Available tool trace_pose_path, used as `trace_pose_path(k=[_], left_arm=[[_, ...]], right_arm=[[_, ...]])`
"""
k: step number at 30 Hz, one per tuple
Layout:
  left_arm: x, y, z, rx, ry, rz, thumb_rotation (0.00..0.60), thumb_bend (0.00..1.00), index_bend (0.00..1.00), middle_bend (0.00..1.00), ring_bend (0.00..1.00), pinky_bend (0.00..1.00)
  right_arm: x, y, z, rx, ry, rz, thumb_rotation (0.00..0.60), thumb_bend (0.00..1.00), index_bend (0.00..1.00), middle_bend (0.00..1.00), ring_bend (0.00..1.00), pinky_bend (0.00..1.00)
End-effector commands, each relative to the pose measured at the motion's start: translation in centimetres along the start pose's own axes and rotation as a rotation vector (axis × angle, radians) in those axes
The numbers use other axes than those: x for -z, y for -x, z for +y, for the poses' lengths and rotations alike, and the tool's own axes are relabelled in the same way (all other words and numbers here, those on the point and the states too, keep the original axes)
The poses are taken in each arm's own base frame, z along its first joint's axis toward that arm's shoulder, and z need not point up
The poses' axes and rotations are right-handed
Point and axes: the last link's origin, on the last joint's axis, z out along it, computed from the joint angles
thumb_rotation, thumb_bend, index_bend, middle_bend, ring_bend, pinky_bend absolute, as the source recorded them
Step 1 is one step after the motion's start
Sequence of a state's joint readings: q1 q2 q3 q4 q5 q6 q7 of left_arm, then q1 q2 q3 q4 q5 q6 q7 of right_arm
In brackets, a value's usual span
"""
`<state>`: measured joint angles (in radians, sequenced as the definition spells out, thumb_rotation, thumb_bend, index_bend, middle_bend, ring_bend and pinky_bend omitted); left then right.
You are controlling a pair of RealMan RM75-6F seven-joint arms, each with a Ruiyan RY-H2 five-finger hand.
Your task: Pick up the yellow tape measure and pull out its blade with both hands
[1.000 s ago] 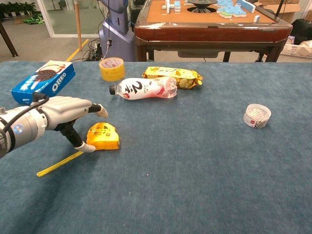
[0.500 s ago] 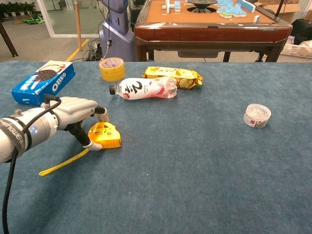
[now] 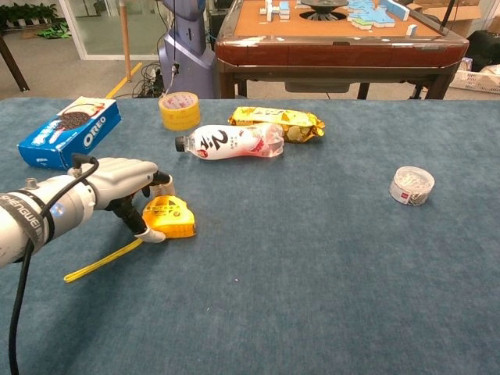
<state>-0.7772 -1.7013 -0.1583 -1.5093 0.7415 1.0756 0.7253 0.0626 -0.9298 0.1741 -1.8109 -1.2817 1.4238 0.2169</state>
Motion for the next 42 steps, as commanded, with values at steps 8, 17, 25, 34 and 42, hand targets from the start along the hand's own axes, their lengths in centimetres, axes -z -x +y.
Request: trace_pose_path(k=[8, 17, 25, 34, 42], left_arm=[[0.6, -2.4, -1.6, 0.235, 0.035, 0.004, 0.6, 0.19, 0.44, 0.44, 0.31, 0.17], [3.4, -7.8, -1.9, 0.438, 0.11, 0.01, 0.6, 0.19, 0.44, 0.44, 0.31, 0.18], [5.1, -11.0, -1.1, 0.519, 0.14, 0.044, 0.6, 0.19, 0.44, 0.44, 0.31, 0.19], [5.4, -13.5, 0.2, 0.59, 0.12, 0.049, 0.6, 0.19, 0.44, 0.44, 0.32, 0.21], [5.1, -14.3, 1.3, 0.658, 0.11, 0.018, 0.6, 0.19, 0.44, 0.45, 0.32, 0.23]], right_arm=[[-1.1, 0.5, -3.2, -0.009, -0.124, -0.052, 0.6, 0.27, 0.3, 0.21, 0.03, 0.08], [-3.5, 3.9, -11.2, -0.102, -0.381, -0.158, 0.6, 0.27, 0.14, 0.14, 0.03, 0.08], [-5.1, 7.3, -19.1, -0.167, -0.551, -0.241, 0.6, 0.27, 0.13, 0.13, 0.01, 0.08], [-5.8, 10.5, -25.8, -0.216, -0.609, -0.318, 0.6, 0.27, 0.13, 0.12, 0.01, 0.08], [-6.2, 12.0, -30.0, -0.224, -0.618, -0.341, 0.6, 0.27, 0.13, 0.12, 0.01, 0.08]])
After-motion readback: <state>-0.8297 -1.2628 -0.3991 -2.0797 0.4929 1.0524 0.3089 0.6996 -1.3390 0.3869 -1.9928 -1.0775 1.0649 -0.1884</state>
